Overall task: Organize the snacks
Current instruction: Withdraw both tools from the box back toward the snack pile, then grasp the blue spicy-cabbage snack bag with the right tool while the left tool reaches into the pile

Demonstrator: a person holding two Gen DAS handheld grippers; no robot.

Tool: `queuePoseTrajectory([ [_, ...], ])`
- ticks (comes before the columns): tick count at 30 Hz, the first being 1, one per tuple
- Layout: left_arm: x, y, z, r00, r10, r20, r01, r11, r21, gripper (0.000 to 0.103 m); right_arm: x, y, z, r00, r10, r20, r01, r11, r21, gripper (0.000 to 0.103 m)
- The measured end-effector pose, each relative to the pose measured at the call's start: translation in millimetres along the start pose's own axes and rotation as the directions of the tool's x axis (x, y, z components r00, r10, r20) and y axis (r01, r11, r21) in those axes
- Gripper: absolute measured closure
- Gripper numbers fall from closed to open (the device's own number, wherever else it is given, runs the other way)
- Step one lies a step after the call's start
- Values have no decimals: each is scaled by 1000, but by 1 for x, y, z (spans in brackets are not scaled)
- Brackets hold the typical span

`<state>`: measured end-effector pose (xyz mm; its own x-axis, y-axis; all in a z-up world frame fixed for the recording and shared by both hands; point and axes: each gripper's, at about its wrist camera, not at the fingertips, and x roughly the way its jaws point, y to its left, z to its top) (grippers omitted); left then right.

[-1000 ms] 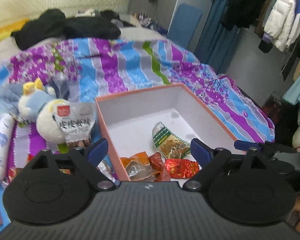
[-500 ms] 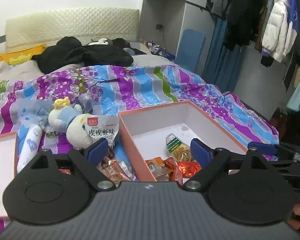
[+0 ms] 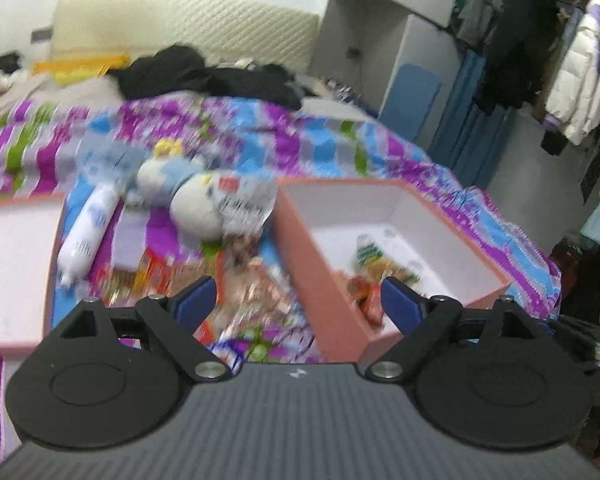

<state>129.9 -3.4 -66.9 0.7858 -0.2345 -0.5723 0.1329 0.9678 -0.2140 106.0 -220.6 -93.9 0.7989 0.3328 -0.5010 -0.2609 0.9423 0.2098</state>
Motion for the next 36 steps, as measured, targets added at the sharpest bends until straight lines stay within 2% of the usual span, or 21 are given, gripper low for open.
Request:
queuePoseTrajectory([
  [9, -15, 40, -55, 996, 60, -61, -67, 991, -114, 11, 4, 36, -48, 988, 103, -115, -109, 993, -51, 19],
  [15, -6, 67, -67, 991, 92, -101, -106, 985, -137, 11, 18, 49, -59, 977, 146, -155, -159, 984, -80, 22],
  [23, 33, 93, -54, 987, 103, -120, -121, 980, -156, 12, 46, 61, -60, 970, 144, -194, -173, 975, -140, 22],
  [31, 82, 128, -34, 978, 159, -137, -180, 971, -157, 12, 88, 85, -63, 963, 139, -233, -204, 936, -287, 22],
  [36, 118, 154, -15, 972, 191, -136, -209, 969, -134, 12, 119, 91, -65, 962, 89, -256, -181, 914, -363, 22],
])
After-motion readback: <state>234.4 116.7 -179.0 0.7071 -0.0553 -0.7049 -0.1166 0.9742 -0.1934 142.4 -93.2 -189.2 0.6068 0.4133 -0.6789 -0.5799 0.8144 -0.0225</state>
